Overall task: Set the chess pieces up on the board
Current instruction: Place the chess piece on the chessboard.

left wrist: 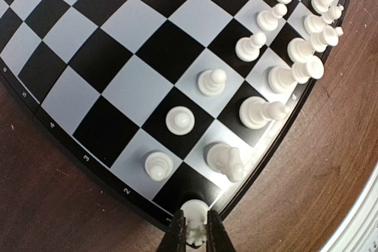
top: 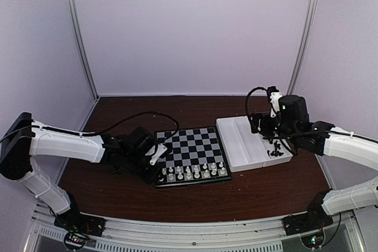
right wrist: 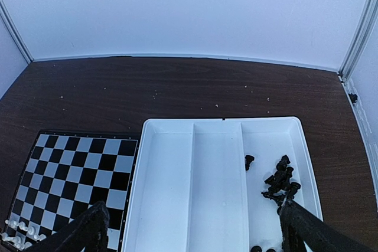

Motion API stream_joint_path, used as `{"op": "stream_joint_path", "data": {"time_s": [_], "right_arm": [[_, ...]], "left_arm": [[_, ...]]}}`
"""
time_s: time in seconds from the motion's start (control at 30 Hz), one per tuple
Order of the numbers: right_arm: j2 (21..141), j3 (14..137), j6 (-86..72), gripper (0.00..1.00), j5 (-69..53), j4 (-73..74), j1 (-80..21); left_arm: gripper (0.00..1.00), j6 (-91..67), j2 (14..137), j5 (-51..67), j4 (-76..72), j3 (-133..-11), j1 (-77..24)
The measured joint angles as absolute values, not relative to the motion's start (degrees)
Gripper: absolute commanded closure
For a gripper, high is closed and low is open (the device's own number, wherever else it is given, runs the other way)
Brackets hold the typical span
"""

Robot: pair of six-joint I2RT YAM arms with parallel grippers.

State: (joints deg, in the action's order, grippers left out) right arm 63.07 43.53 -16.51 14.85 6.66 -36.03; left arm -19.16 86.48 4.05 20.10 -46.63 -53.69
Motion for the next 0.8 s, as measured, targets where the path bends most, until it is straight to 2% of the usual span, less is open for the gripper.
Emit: {"op": "stream_joint_path", "data": {"time_s": [0.73,0.8], "right_arm": [[62.9,43.5,-16.5,0.00,14.9,7.1,-35.6],[62.9,43.5,-16.5,0.00,14.9,7.1,-35.6]], "left_arm": [[0.91,-19.0,88.0,3.4,17.8,-46.8,-53.8],[0.89,-19.0,88.3,3.3,17.8,-46.8,-53.8]]}}
